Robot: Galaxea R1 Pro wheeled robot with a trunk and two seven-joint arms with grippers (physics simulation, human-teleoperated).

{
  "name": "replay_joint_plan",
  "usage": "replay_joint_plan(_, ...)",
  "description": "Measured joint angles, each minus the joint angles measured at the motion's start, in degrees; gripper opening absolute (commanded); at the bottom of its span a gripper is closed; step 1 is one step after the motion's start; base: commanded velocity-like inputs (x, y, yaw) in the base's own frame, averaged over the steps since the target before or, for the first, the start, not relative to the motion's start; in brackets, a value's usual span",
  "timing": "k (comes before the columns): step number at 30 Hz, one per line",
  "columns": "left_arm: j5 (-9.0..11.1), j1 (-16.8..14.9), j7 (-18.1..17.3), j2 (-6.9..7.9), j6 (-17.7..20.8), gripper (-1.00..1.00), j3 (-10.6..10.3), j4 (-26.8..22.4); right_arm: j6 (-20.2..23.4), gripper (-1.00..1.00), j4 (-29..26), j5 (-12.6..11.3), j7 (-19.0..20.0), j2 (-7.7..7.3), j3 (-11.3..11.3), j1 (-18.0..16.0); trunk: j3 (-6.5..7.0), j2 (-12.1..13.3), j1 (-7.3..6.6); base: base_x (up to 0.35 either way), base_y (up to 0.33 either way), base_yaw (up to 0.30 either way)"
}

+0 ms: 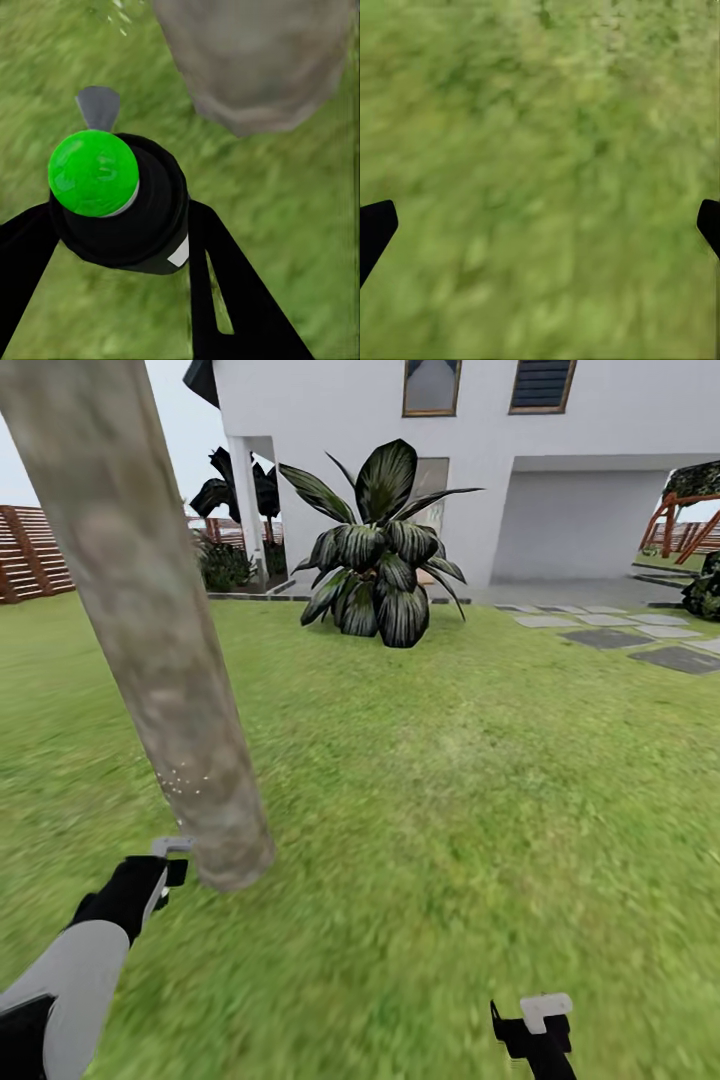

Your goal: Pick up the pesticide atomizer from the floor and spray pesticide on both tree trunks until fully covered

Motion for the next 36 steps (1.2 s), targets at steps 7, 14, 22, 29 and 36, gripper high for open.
replay_joint_plan(7,-0.26,0.01,0.02,-0.01,-0.68,-1.00,0.09,0.10,0.00,1.00,0.01,0.00,0.00,0.04,0.00,0.00,0.00,0.00,0.00,0.177,-0.213,0.000)
replay_joint_plan(14,-0.19,0.24,0.05,-0.04,-0.76,-1.00,0.10,0.20,0.00,1.00,0.01,0.00,0.00,0.07,0.01,0.00,0.00,0.00,0.00,0.068,-0.266,0.000)
replay_joint_plan(22,-0.19,1.24,-0.14,0.03,-0.84,-1.00,4.30,-0.32,0.00,1.00,0.01,0.00,0.00,0.07,0.01,0.00,0.00,0.00,0.00,0.001,-0.275,0.014)
replay_joint_plan(29,-0.18,1.24,-0.04,-0.02,-0.85,-1.00,4.57,-0.34,0.00,1.00,0.01,0.00,0.00,0.15,0.01,0.00,0.00,0.00,0.00,0.006,-0.275,0.259)
replay_joint_plan(36,-0.18,1.24,-0.04,-0.04,-0.78,-1.00,4.57,-0.34,0.00,1.00,0.01,0.00,0.00,0.13,0.01,0.00,0.00,0.00,0.00,0.167,-0.236,0.189)
